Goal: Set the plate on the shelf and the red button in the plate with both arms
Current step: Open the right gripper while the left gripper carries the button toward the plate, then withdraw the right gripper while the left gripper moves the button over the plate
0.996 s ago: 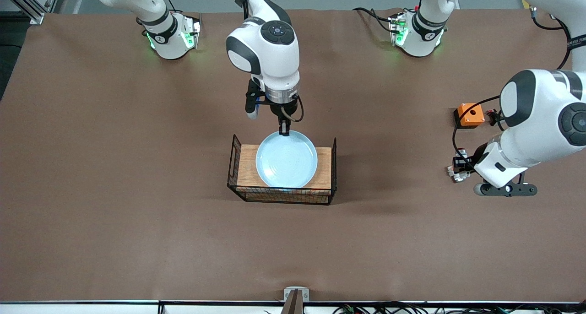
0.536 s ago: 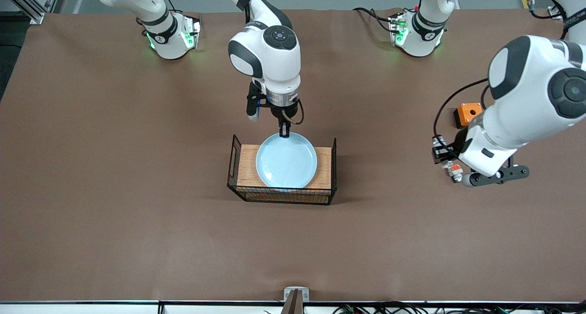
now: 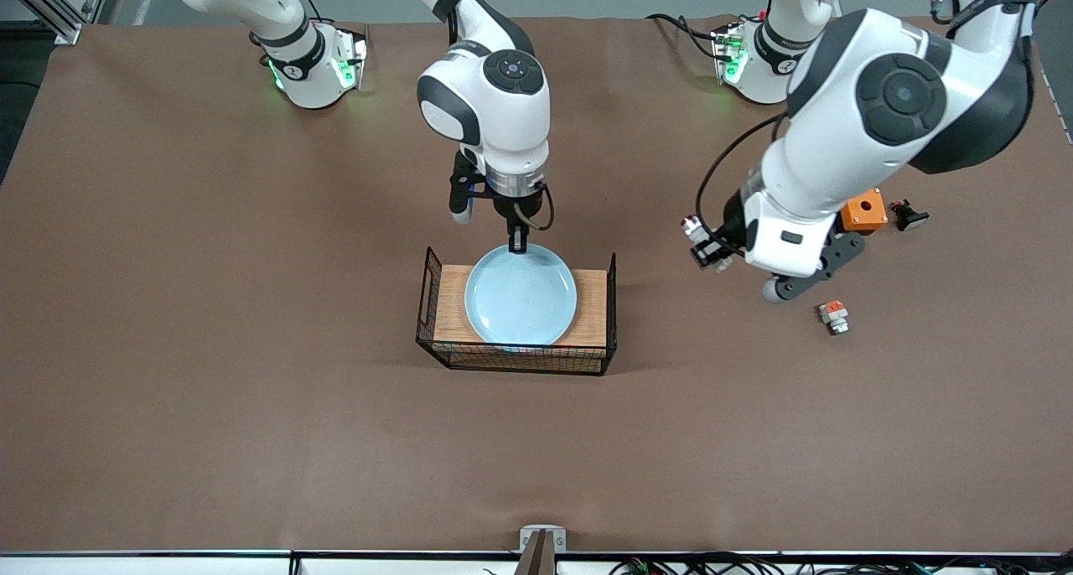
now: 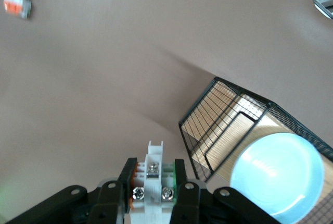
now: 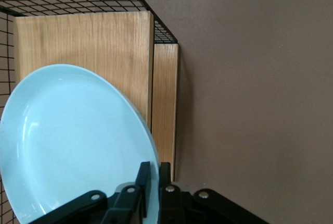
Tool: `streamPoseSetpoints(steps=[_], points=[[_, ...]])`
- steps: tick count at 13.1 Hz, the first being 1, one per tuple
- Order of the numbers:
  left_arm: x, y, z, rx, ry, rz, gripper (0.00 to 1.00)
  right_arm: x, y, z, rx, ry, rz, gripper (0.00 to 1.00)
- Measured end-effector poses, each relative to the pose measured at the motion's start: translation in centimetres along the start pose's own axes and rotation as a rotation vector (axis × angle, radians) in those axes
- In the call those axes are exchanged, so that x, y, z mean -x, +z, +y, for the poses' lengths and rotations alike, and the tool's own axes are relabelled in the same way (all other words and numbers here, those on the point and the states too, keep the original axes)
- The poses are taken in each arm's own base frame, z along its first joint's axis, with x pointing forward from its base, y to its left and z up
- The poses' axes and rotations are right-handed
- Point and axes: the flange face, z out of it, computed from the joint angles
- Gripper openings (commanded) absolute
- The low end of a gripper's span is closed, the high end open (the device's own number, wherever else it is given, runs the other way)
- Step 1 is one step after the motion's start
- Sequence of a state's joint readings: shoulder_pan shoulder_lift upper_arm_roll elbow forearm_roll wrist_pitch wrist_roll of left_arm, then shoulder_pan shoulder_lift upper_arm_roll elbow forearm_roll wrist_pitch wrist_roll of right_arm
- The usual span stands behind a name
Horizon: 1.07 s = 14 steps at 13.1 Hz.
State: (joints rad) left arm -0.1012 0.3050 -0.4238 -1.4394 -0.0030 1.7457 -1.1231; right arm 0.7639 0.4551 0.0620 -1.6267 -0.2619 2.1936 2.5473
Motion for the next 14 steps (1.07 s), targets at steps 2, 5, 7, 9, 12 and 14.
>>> streamPoseSetpoints(steps=[2,5,7,9,12,14], points=[[1.8,0.1,0.9,0.0,-0.072,-0.006,0.13,-0.3,-0.1,-0.5,-0.009,0.004,0.003,1.0],[3.8,0.6,1.9,-0.003,-0.157,-0.012,0.13,0.1,-1.4,-1.3,-0.035,0.008,-0.018,1.0],[5.0,1.0,2.7,0.005,-0.226,-0.013,0.13,0.4,-3.3,-2.5,-0.059,0.021,-0.039,1.0],[5.8,1.3,3.5,0.024,-0.263,-0.013,0.13,-0.1,-5.5,-4.1,-0.071,0.015,-0.035,1.0],[6.1,2.2,4.0,0.025,-0.28,-0.02,0.13,-0.7,-7.4,-5.5,-0.046,-0.186,-0.041,1.0],[6.1,2.9,4.4,0.029,-0.349,-0.026,0.13,-1.4,-8.2,-6.1,0.005,-0.366,-0.049,1.0]])
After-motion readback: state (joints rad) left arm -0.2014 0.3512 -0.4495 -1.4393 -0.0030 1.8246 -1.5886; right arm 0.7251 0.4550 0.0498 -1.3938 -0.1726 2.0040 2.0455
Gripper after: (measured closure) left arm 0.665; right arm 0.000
